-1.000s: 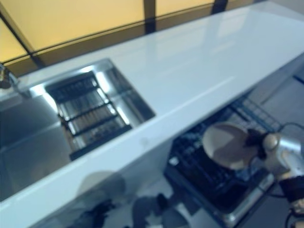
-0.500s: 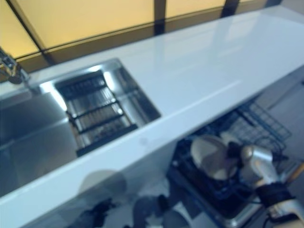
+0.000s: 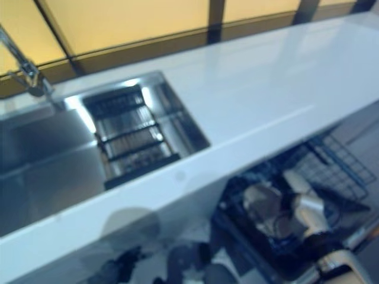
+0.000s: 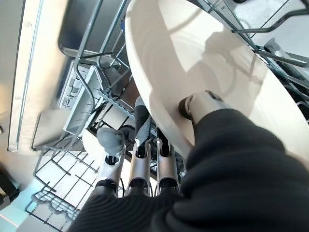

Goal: Take plates into dishwasher

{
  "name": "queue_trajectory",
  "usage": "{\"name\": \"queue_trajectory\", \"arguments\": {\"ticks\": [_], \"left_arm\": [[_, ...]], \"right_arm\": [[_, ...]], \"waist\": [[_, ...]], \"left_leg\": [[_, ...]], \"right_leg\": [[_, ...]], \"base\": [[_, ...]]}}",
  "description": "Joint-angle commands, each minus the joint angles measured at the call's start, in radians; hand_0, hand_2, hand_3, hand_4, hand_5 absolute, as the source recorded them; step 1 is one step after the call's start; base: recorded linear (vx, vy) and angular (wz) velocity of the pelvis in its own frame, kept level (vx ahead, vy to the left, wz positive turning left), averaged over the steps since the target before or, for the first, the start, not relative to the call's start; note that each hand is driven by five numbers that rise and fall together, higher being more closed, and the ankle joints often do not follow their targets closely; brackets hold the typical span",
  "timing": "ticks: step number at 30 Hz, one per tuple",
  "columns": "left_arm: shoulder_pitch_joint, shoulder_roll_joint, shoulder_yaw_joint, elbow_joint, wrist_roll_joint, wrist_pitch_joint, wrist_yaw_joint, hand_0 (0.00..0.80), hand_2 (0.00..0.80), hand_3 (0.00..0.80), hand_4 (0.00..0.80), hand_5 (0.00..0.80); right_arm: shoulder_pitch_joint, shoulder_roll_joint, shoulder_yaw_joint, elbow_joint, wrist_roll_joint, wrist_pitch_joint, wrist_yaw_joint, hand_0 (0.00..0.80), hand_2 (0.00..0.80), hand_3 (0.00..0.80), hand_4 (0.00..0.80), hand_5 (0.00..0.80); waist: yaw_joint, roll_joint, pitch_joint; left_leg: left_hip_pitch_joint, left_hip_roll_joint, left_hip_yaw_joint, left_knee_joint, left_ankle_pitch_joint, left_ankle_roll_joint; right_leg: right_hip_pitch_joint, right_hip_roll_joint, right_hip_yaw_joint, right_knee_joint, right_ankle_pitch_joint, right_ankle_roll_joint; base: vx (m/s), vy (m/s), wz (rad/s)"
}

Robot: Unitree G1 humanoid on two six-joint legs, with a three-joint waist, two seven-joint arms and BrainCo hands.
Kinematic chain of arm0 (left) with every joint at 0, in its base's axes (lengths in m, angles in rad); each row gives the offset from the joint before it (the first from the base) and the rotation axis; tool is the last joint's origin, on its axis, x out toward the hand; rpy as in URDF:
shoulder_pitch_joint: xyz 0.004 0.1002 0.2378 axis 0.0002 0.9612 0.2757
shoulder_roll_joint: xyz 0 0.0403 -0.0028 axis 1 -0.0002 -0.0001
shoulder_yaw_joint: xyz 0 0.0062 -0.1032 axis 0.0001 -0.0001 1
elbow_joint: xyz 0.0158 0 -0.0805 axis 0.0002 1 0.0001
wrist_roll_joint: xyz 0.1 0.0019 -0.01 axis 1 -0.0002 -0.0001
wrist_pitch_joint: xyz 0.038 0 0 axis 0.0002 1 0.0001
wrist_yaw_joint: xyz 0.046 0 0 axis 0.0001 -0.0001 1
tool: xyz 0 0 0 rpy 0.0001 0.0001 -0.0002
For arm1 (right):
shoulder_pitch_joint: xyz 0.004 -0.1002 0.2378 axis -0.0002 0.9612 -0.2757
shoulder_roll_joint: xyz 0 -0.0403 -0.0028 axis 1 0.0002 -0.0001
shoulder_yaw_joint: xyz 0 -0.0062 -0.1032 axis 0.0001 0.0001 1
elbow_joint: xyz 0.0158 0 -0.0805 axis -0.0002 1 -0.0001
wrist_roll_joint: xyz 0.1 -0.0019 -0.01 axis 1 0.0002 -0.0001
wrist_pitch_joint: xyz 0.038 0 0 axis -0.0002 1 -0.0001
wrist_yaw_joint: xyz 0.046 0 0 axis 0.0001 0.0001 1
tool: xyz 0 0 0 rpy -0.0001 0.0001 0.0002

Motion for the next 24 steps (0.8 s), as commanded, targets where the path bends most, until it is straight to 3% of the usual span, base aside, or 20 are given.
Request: {"name": "queue_trajectory", "arguments": {"ticks": [1,2,3,4,6,9,15,24], "left_arm": [[-0.042,0.028,-0.033,0.011,0.041,-0.013,-0.005,0.000,0.000,0.000,0.000,0.000],[-0.042,0.027,-0.032,0.011,0.043,-0.012,-0.005,0.000,0.000,0.000,0.000,0.000],[-0.042,0.027,-0.032,0.010,0.046,-0.013,-0.006,0.000,0.000,0.000,0.000,0.000],[-0.043,0.028,-0.032,0.011,0.047,-0.013,-0.006,0.000,0.000,0.000,0.000,0.000],[-0.046,0.029,-0.029,0.010,0.051,-0.008,-0.006,0.000,0.000,0.000,0.000,0.000],[-0.049,0.031,-0.023,0.013,0.051,-0.005,-0.009,0.000,0.000,0.000,0.000,0.000],[-0.040,0.031,-0.005,0.015,0.063,-0.001,-0.008,0.000,0.000,0.000,0.000,0.000],[-0.039,0.049,0.036,0.030,0.059,0.000,-0.005,0.000,0.000,0.000,0.000,0.000]], "right_arm": [[-0.098,0.051,0.041,0.059,-0.005,0.024,-0.008,0.800,0.800,0.800,0.800,0.800],[-0.094,0.050,0.038,0.057,0.008,0.029,-0.024,0.800,0.800,0.800,0.800,0.800],[-0.093,0.051,0.032,0.053,0.020,0.034,-0.039,0.728,0.728,0.728,0.728,0.728],[-0.097,0.048,0.027,0.051,0.021,0.035,-0.036,0.728,0.728,0.728,0.728,0.728],[-0.097,0.041,0.014,0.045,0.040,0.032,-0.062,0.000,0.000,0.000,0.000,0.000],[-0.107,0.022,-0.004,0.031,0.034,0.012,-0.081,0.000,0.000,0.000,0.000,0.000],[-0.090,-0.032,-0.043,-0.036,-0.020,-0.010,0.000,0.000,0.000,0.000,0.000,0.000],[-0.101,-0.202,-0.137,-0.171,0.013,-0.060,0.099,0.000,0.000,0.000,0.000,0.000]], "waist": [[0.035,-0.049,-0.012],[0.036,-0.049,-0.013],[0.036,-0.049,-0.014],[0.035,-0.049,-0.014],[0.034,-0.050,-0.015],[0.027,-0.054,-0.018],[0.013,-0.064,-0.025],[-0.021,-0.092,-0.034]], "left_leg": [[0.006,0.004,-0.057,0.003,-0.025,0.035],[0.006,0.004,-0.059,0.003,-0.025,0.035],[0.005,0.003,-0.061,0.003,-0.025,0.036],[0.005,0.003,-0.062,0.003,-0.026,0.036],[0.004,0.004,-0.062,0.003,-0.026,0.035],[0.006,0.003,-0.061,0.003,-0.027,0.036],[0.011,0.008,-0.049,0.003,-0.027,0.036],[0.023,0.018,-0.018,0.003,-0.030,0.035]], "right_leg": [[0.003,-0.051,0.049,0.002,-0.012,0.086],[0.003,-0.051,0.048,0.002,-0.012,0.087],[0.002,-0.051,0.050,0.002,-0.012,0.087],[0.001,-0.051,0.051,0.002,-0.012,0.087],[0.001,-0.049,0.053,0.002,-0.011,0.087],[-0.001,-0.046,0.060,0.002,-0.009,0.087],[0.001,-0.039,0.073,0.002,-0.008,0.088],[0.002,-0.020,0.102,0.002,-0.002,0.089]], "base": [[-0.009,0.001,0.08],[-0.008,0.004,0.11],[-0.007,0.003,0.11],[-0.010,0.001,0.06],[0.000,0.000,0.00],[0.000,0.000,0.00],[0.000,0.000,0.00],[0.001,0.004,-0.03]]}}
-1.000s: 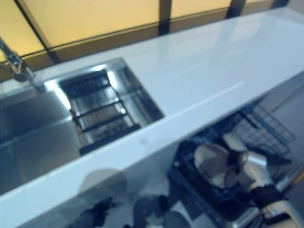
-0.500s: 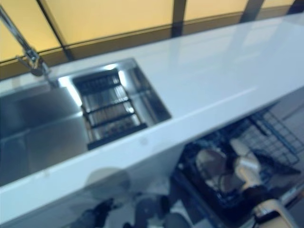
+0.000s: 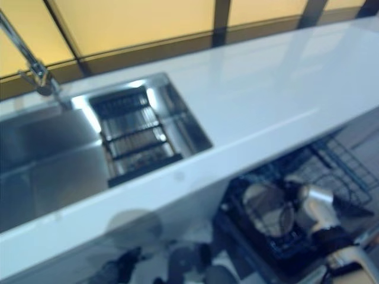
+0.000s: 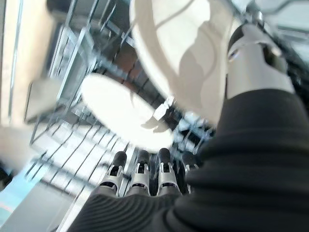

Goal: Take plates into dishwasher

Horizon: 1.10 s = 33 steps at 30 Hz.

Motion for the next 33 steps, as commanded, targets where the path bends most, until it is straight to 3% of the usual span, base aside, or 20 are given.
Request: {"name": "queue_trajectory", "arguments": {"ticks": [1,8,11,13,15,18,19,20,22,25,27,28,33], "left_arm": [[-0.041,0.051,0.034,0.031,0.023,-0.011,-0.001,0.000,0.000,0.000,0.000,0.000],[-0.041,0.066,0.069,0.040,0.012,0.001,0.027,0.000,0.000,0.000,0.000,0.000],[-0.044,0.063,0.060,0.044,0.040,0.009,0.039,0.000,0.000,0.000,0.000,0.000],[-0.040,0.064,0.062,0.046,0.059,0.028,0.047,0.000,0.000,0.000,0.000,0.000],[-0.020,0.067,0.066,0.038,0.077,0.044,0.055,0.000,0.000,0.000,0.000,0.000],[-0.003,0.096,0.066,0.013,0.038,0.063,0.088,0.000,0.000,0.000,0.000,0.000],[-0.005,0.116,0.077,0.009,0.010,0.081,0.104,0.000,0.000,0.000,0.000,0.000],[0.001,0.123,0.093,0.015,0.000,0.082,0.114,0.000,0.000,0.000,0.000,0.000],[0.011,0.128,0.107,0.026,-0.007,0.076,0.125,0.000,0.000,0.000,0.000,0.000],[0.035,0.132,0.149,0.062,0.004,0.033,0.133,0.000,0.000,0.000,0.000,0.000],[0.052,0.134,0.167,0.068,0.013,0.011,0.138,0.000,0.000,0.000,0.000,0.000],[0.050,0.135,0.171,0.066,0.002,0.008,0.150,0.000,0.000,0.000,0.000,0.000],[0.023,0.094,0.143,0.056,-0.021,0.018,0.159,0.000,0.000,0.000,0.000,0.000]], "right_arm": [[-0.095,-0.068,-0.040,-0.020,-0.004,-0.037,0.036,0.000,0.000,0.000,0.000,0.000],[-0.122,-0.249,-0.121,-0.046,0.179,-0.079,0.004,0.000,0.000,0.000,0.000,0.000],[-0.100,-0.300,-0.153,-0.043,0.258,-0.059,-0.036,0.000,0.000,0.000,0.000,0.000],[-0.066,-0.310,-0.182,-0.029,0.275,-0.065,-0.043,0.000,0.000,0.000,0.000,0.000],[-0.028,-0.293,-0.222,-0.021,0.261,-0.092,-0.054,0.000,0.000,0.000,0.000,0.000],[-0.052,-0.265,-0.238,-0.042,0.271,-0.075,-0.074,0.000,0.000,0.000,0.000,0.000],[-0.082,-0.246,-0.240,-0.065,0.271,-0.046,-0.074,0.000,0.000,0.000,0.000,0.000],[-0.081,-0.249,-0.254,-0.081,0.275,-0.035,-0.070,0.000,0.000,0.000,0.000,0.000],[-0.068,-0.260,-0.275,-0.090,0.296,-0.026,-0.073,0.000,0.000,0.000,0.000,0.000],[-0.083,-0.282,-0.300,-0.054,0.328,-0.018,-0.085,0.000,0.000,0.000,0.000,0.000],[-0.125,-0.291,-0.290,0.015,0.350,-0.045,-0.105,0.000,0.000,0.000,0.000,0.000],[-0.167,-0.302,-0.258,0.064,0.391,-0.040,-0.124,0.000,0.000,0.000,0.000,0.000],[-0.119,-0.312,-0.294,0.109,0.397,0.018,-0.116,0.000,0.000,0.000,0.000,0.000]], "waist": [[-0.017,-0.084,-0.024],[-0.037,-0.105,-0.037],[-0.046,-0.122,-0.022],[-0.051,-0.140,-0.020],[-0.043,-0.140,-0.006],[-0.023,-0.122,0.009],[-0.004,-0.095,0.006],[0.012,-0.076,-0.004],[0.030,-0.067,-0.023],[0.088,-0.088,-0.065],[0.134,-0.112,-0.079],[0.149,-0.121,-0.081],[0.132,-0.107,-0.082]], "left_leg": [[0.021,0.018,-0.011,0.004,-0.027,0.032],[0.051,0.018,0.023,0.019,-0.031,0.042],[0.018,0.001,0.016,0.138,-0.080,0.060],[0.012,-0.018,0.021,0.178,-0.110,0.072],[0.029,-0.026,0.019,0.162,-0.111,0.071],[0.032,-0.021,0.034,0.103,-0.066,0.074],[0.012,-0.015,0.046,0.053,-0.017,0.088],[-0.007,-0.009,0.043,0.032,0.014,0.090],[-0.039,-0.010,0.030,0.027,0.032,0.091],[-0.155,-0.032,0.033,0.062,0.055,0.087],[-0.216,-0.043,0.090,0.094,0.060,0.083],[-0.244,-0.035,0.126,0.115,0.063,0.074],[-0.223,-0.037,0.114,0.035,0.132,0.047]], "right_leg": [[0.000,-0.024,0.100,-0.001,-0.001,0.095],[0.010,-0.023,0.103,0.049,-0.021,0.089],[-0.027,-0.031,0.113,0.137,-0.035,0.085],[-0.036,-0.060,0.114,0.109,0.011,0.103],[-0.039,-0.087,0.082,0.058,0.072,0.135],[-0.070,-0.066,0.031,0.163,0.044,0.143],[-0.070,-0.026,-0.005,0.297,-0.019,0.125],[-0.049,-0.003,-0.025,0.349,-0.070,0.107],[-0.014,0.017,-0.020,0.381,-0.117,0.091],[0.133,0.027,-0.004,0.305,-0.177,0.061],[0.234,0.009,-0.064,0.182,-0.233,0.042],[0.262,0.015,-0.071,0.119,-0.243,0.032],[0.262,0.051,-0.042,0.078,-0.219,0.017]], "base": [[-0.001,0.013,-0.15],[-0.038,0.064,-0.08],[0.008,0.046,-0.13],[0.086,0.015,-0.03],[-0.032,0.017,-0.01],[-0.391,0.076,-0.18],[-0.524,0.082,-0.69],[-0.580,0.057,-1.11],[-0.286,-0.021,-0.53],[-0.297,-0.077,-0.13],[-0.337,-0.127,-0.43],[-0.273,-0.155,-0.72],[-0.271,-0.117,-0.06]]}}
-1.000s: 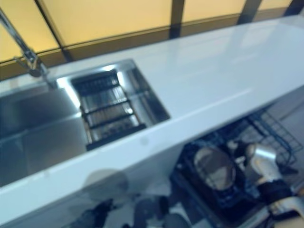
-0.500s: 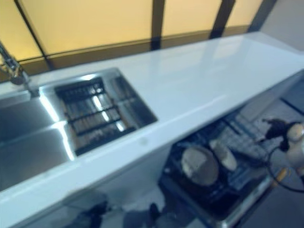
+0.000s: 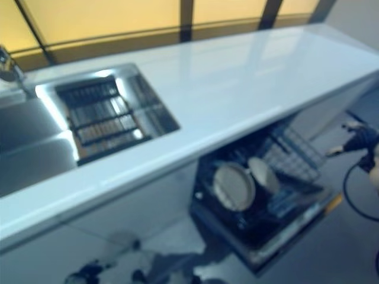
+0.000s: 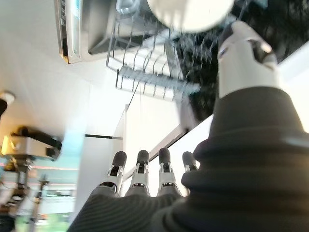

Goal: Take plates into dishwasher

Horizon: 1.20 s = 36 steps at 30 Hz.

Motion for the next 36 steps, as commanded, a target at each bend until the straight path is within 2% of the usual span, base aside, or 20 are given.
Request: {"name": "queue_trajectory", "arguments": {"ticks": [1,5,7,8,9,11,13,15,16,17,18,21,22,24,26,28,33,34,35,36], "left_arm": [[-0.032,-0.014,-0.028,0.011,-0.036,-0.027,0.028,0.000,0.000,0.000,0.000,0.000],[-0.020,-0.011,-0.027,0.018,-0.076,-0.008,0.047,0.000,0.000,0.000,0.000,0.000],[0.001,0.004,-0.017,0.028,-0.079,-0.009,0.047,0.000,0.000,0.000,0.000,0.000],[0.008,0.014,-0.010,0.042,-0.091,-0.018,0.046,0.000,0.000,0.000,0.000,0.000],[0.013,0.020,-0.008,0.054,-0.096,-0.023,0.037,0.000,0.000,0.000,0.000,0.000],[0.019,0.020,0.007,0.077,-0.102,-0.054,0.027,0.000,0.000,0.000,0.000,0.000],[0.010,0.014,0.012,0.085,-0.097,-0.063,0.016,0.000,0.000,0.000,0.000,0.000],[-0.013,0.004,-0.001,0.100,-0.091,-0.074,0.025,0.000,0.000,0.000,0.000,0.000],[-0.023,0.002,-0.003,0.107,-0.084,-0.079,0.024,0.000,0.000,0.000,0.000,0.000],[-0.035,-0.001,-0.002,0.113,-0.073,-0.086,0.021,0.000,0.000,0.000,0.000,0.000],[-0.043,0.001,-0.006,0.111,-0.064,-0.087,0.014,0.000,0.000,0.000,0.000,0.000],[-0.076,0.002,-0.033,0.110,-0.064,-0.096,0.014,0.000,0.000,0.000,0.000,0.000],[-0.117,0.005,-0.052,0.106,-0.081,-0.088,0.019,0.000,0.000,0.000,0.000,0.000],[-0.176,0.002,-0.085,0.111,-0.075,-0.085,0.034,0.000,0.000,0.000,0.000,0.000],[-0.171,0.003,-0.094,0.116,-0.073,-0.089,0.037,0.000,0.000,0.000,0.000,0.000],[-0.141,0.016,-0.086,0.111,-0.065,-0.105,0.016,0.000,0.000,0.000,0.000,0.000],[-0.123,0.026,-0.104,0.095,-0.061,-0.109,0.034,0.000,0.000,0.000,0.000,0.000],[-0.110,0.036,-0.100,0.087,-0.048,-0.098,0.037,0.000,0.000,0.000,0.000,0.000],[-0.106,0.041,-0.099,0.083,-0.046,-0.094,0.034,0.000,0.000,0.000,0.000,0.000],[-0.096,0.054,-0.098,0.074,-0.033,-0.076,0.023,0.000,0.000,0.000,0.000,0.000]], "right_arm": [[0.053,-0.003,-0.057,0.019,-0.009,0.035,-0.032,0.000,0.000,0.000,0.000,0.000],[0.113,0.026,-0.058,0.166,-0.018,0.003,-0.018,0.000,0.000,0.000,0.000,0.000],[0.139,0.047,-0.039,0.335,0.009,-0.041,-0.051,0.000,0.000,0.000,0.000,0.000],[0.153,0.066,-0.037,0.415,0.019,-0.052,-0.077,0.000,0.000,0.000,0.000,0.000],[0.158,0.084,-0.032,0.493,0.052,-0.063,-0.101,0.000,0.000,0.000,0.000,0.000],[0.152,0.143,-0.032,0.626,0.137,-0.058,-0.129,0.000,0.000,0.000,0.000,0.000],[0.162,0.203,-0.047,0.734,0.212,-0.109,-0.173,0.000,0.000,0.000,0.000,0.000],[0.213,0.271,-0.098,0.808,0.338,-0.149,-0.202,0.000,0.000,0.000,0.000,0.000],[0.239,0.295,-0.117,0.837,0.386,-0.175,-0.222,0.000,0.000,0.000,0.000,0.000],[0.282,0.327,-0.161,0.869,0.453,-0.183,-0.236,0.000,0.000,0.000,0.000,0.000],[0.313,0.346,-0.190,0.892,0.486,-0.196,-0.261,0.000,0.000,0.000,0.000,0.000],[0.369,0.378,-0.244,0.929,0.553,-0.204,-0.339,0.000,0.000,0.000,0.000,0.000],[0.361,0.389,-0.243,0.957,0.571,-0.193,-0.380,0.000,0.000,0.000,0.000,0.000],[0.339,0.406,-0.226,0.987,0.668,-0.190,-0.443,0.000,0.000,0.000,0.000,0.000],[0.322,0.437,-0.227,0.975,0.695,-0.163,-0.470,0.000,0.000,0.000,0.000,0.000],[0.318,0.426,-0.231,0.975,0.660,-0.151,-0.474,0.000,0.000,0.000,0.000,0.000],[0.344,0.414,-0.239,1.022,0.591,-0.206,-0.493,0.000,0.000,0.000,0.000,0.000],[0.369,0.421,-0.246,1.026,0.573,-0.227,-0.483,0.000,0.000,0.000,0.000,0.000],[0.376,0.423,-0.248,1.023,0.575,-0.230,-0.483,0.000,0.000,0.000,0.000,0.000],[0.392,0.428,-0.256,1.018,0.591,-0.232,-0.487,0.000,0.000,0.000,0.000,0.000]], "waist": [[-0.021,-0.021,-0.055],[-0.017,-0.008,-0.047],[0.008,-0.003,-0.038],[0.029,0.006,-0.031],[0.046,0.009,-0.022],[0.073,0.007,-0.001],[0.070,0.001,0.001],[0.036,-0.024,-0.001],[0.020,-0.031,-0.011],[-0.007,-0.024,-0.020],[-0.024,-0.018,-0.032],[-0.073,0.018,-0.043],[-0.089,0.046,-0.018],[-0.105,0.070,0.029],[-0.099,0.062,0.052],[-0.091,0.062,0.051],[-0.103,0.063,0.041],[-0.101,0.061,0.040],[-0.100,0.060,0.041],[-0.100,0.062,0.045]], "left_leg": [[-0.093,-0.062,0.008,-0.034,0.074,0.041],[-0.128,-0.049,0.008,-0.050,0.112,0.019],[-0.175,-0.037,-0.008,-0.059,0.125,0.005],[-0.203,-0.029,-0.026,-0.059,0.157,-0.010],[-0.214,-0.036,-0.069,-0.059,0.176,-0.019],[-0.178,-0.052,-0.142,-0.021,0.166,-0.008],[-0.155,-0.052,-0.144,0.123,0.111,0.007],[-0.103,-0.063,-0.129,0.298,-0.014,0.040],[-0.070,-0.065,-0.129,0.324,-0.045,0.046],[0.004,-0.062,-0.147,0.326,-0.097,0.049],[0.050,-0.060,-0.171,0.314,-0.097,0.042],[0.152,-0.057,-0.282,0.308,-0.171,0.041],[0.189,-0.073,-0.306,0.229,-0.247,0.055],[0.181,-0.095,-0.293,0.094,-0.233,0.066],[0.174,-0.124,-0.319,0.091,-0.240,0.072],[0.186,-0.129,-0.311,0.091,-0.244,0.069],[0.212,-0.146,-0.266,0.097,-0.267,0.084],[0.210,-0.149,-0.259,0.115,-0.267,0.083],[0.210,-0.150,-0.261,0.117,-0.266,0.083],[0.209,-0.148,-0.269,0.116,-0.259,0.087]], "right_leg": [[0.112,0.028,0.050,-0.032,0.041,0.096],[0.110,0.065,0.062,-0.025,0.036,0.065],[0.110,0.091,0.066,-0.023,0.032,0.043],[0.109,0.108,0.073,-0.028,0.043,0.033],[0.109,0.114,0.074,-0.029,0.048,0.029],[0.102,0.094,0.062,-0.042,0.068,0.027],[0.071,0.065,0.028,-0.051,0.100,0.027],[0.046,0.015,-0.003,-0.068,0.136,0.033],[0.026,0.001,-0.011,-0.070,0.147,0.038],[0.007,-0.006,-0.028,-0.065,0.150,0.047],[-0.023,-0.008,-0.032,-0.048,0.148,0.046],[-0.173,0.004,-0.057,0.042,0.140,0.034],[-0.264,0.014,-0.082,0.122,0.139,0.042],[-0.360,-0.008,-0.130,0.182,0.174,0.068],[-0.359,-0.041,-0.120,0.131,0.230,0.102],[-0.333,-0.061,-0.127,0.061,0.273,0.122],[-0.325,-0.096,-0.140,-0.058,0.341,0.164],[-0.322,-0.113,-0.136,-0.099,0.360,0.185],[-0.320,-0.116,-0.129,-0.096,0.362,0.186],[-0.313,-0.123,-0.099,-0.076,0.365,0.185]], "base": [[-0.284,-0.109,-0.03],[-0.219,-0.138,-0.12],[-0.199,-0.210,0.01],[-0.139,-0.215,0.07],[-0.147,-0.217,0.06],[-0.206,-0.147,0.04],[-0.297,-0.095,0.06],[-0.312,-0.043,0.31],[-0.287,0.021,0.45],[-0.280,0.043,0.42],[-0.344,0.074,0.34],[-0.461,0.086,0.64],[-0.665,0.153,0.67],[-0.686,0.147,0.49],[-0.425,0.068,0.95],[-0.285,0.102,0.74],[-0.147,0.079,0.19],[-0.041,-0.034,0.25],[-0.100,-0.063,0.18],[-0.175,-0.090,-0.01]]}}
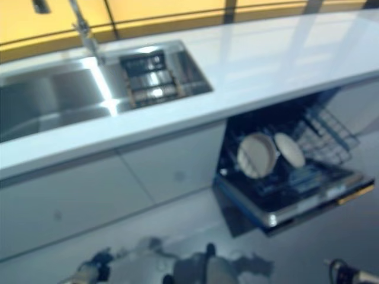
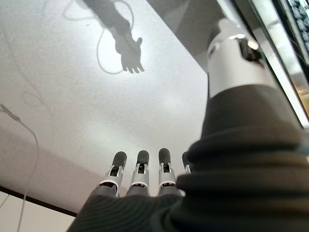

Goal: Take plates into dishwasher

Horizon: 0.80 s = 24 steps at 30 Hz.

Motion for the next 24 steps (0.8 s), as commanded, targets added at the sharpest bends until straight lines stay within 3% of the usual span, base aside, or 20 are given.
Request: {"name": "queue_trajectory", "arguments": {"ticks": [1,4,7,10,11,13,15,16,19,24], "left_arm": [[-0.009,0.072,0.006,-0.046,0.046,0.023,-0.011,0.000,0.000,0.000,0.000,0.000],[0.037,0.103,0.021,-0.045,0.044,0.036,-0.049,0.000,0.000,0.000,0.000,0.000],[0.056,0.095,0.041,-0.027,0.028,0.050,-0.063,0.000,0.000,0.000,0.000,0.000],[0.068,0.085,0.058,-0.007,0.020,0.049,-0.059,0.000,0.000,0.000,0.000,0.000],[0.067,0.084,0.064,-0.004,0.011,0.054,-0.053,0.000,0.000,0.000,0.000,0.000],[0.063,0.090,0.069,-0.031,-0.012,0.068,-0.051,0.000,0.000,0.000,0.000,0.000],[0.074,0.090,0.077,-0.066,-0.022,0.084,-0.043,0.000,0.000,0.000,0.000,0.000],[0.086,0.093,0.074,-0.078,-0.027,0.077,-0.046,0.000,0.000,0.000,0.000,0.000],[0.069,0.082,0.052,-0.082,-0.016,0.030,-0.079,0.000,0.000,0.000,0.000,0.000],[-0.002,0.037,0.011,-0.083,-0.070,-0.005,-0.073,0.000,0.000,0.000,0.000,0.000]], "right_arm": [[0.034,0.008,-0.025,0.050,-0.011,-0.041,-0.022,0.000,0.000,0.000,0.000,0.000],[0.049,0.033,-0.043,0.039,0.049,-0.036,-0.064,0.000,0.000,0.000,0.000,0.000],[0.051,0.087,-0.071,0.056,0.101,-0.060,-0.113,0.000,0.000,0.000,0.000,0.000],[0.033,0.136,-0.068,0.066,0.129,-0.062,-0.172,0.000,0.000,0.000,0.000,0.000],[0.010,0.158,-0.059,0.064,0.145,-0.057,-0.199,0.000,0.000,0.000,0.000,0.000],[-0.035,0.183,-0.034,0.051,0.169,-0.051,-0.201,0.000,0.000,0.000,0.000,0.000],[-0.058,0.193,-0.021,0.036,0.178,-0.041,-0.203,0.000,0.000,0.000,0.000,0.000],[-0.051,0.209,-0.013,0.026,0.203,-0.057,-0.211,0.000,0.000,0.000,0.000,0.000],[-0.060,0.216,-0.003,0.011,0.313,-0.131,-0.218,0.000,0.000,0.000,0.000,0.000],[-0.182,0.162,-0.006,0.000,0.470,-0.151,-0.207,0.000,0.000,0.000,0.000,0.000]], "waist": [[0.026,-0.042,-0.013],[0.068,-0.017,-0.019],[0.119,0.002,-0.032],[0.162,-0.009,-0.038],[0.183,-0.016,-0.029],[0.200,-0.025,0.007],[0.214,-0.026,0.019],[0.208,-0.018,0.026],[0.197,-0.001,0.059],[0.179,0.059,0.127]], "left_leg": [[0.091,-0.032,0.025,0.073,-0.106,0.037],[0.036,0.004,0.045,0.071,-0.056,0.042],[-0.044,0.045,0.054,0.110,-0.032,0.037],[-0.105,0.079,0.060,0.187,-0.046,0.026],[-0.138,0.114,0.064,0.241,-0.064,0.012],[-0.169,0.175,0.063,0.313,-0.089,-0.015],[-0.182,0.223,0.078,0.324,-0.076,-0.033],[-0.181,0.240,0.060,0.309,-0.053,-0.046],[-0.193,0.258,0.033,0.234,0.032,-0.074],[-0.229,0.237,0.018,0.113,0.129,-0.096]], "right_leg": [[-0.053,-0.004,0.060,-0.163,0.238,0.069],[-0.001,-0.048,0.072,-0.010,0.182,0.047],[0.096,-0.121,0.079,0.010,0.134,0.029],[0.147,-0.205,0.059,-0.032,0.144,0.040],[0.150,-0.254,0.043,-0.052,0.156,0.052],[0.107,-0.287,0.014,-0.058,0.184,0.076],[0.109,-0.268,-0.030,-0.055,0.143,0.091],[0.101,-0.228,-0.002,-0.024,0.088,0.096],[0.071,-0.192,0.004,-0.008,0.052,0.096],[-0.013,-0.160,-0.017,0.037,0.008,0.079]], "base": [[-0.272,-0.132,-0.04],[-0.373,-0.141,-0.07],[-0.328,-0.273,-0.20],[-0.251,-0.408,-0.29],[-0.293,-0.585,-0.66],[-0.296,-0.576,-0.67],[-0.157,-0.407,-0.74],[-0.110,-0.332,-0.50],[-0.201,-0.258,-0.17],[-0.267,-0.076,0.09]]}}
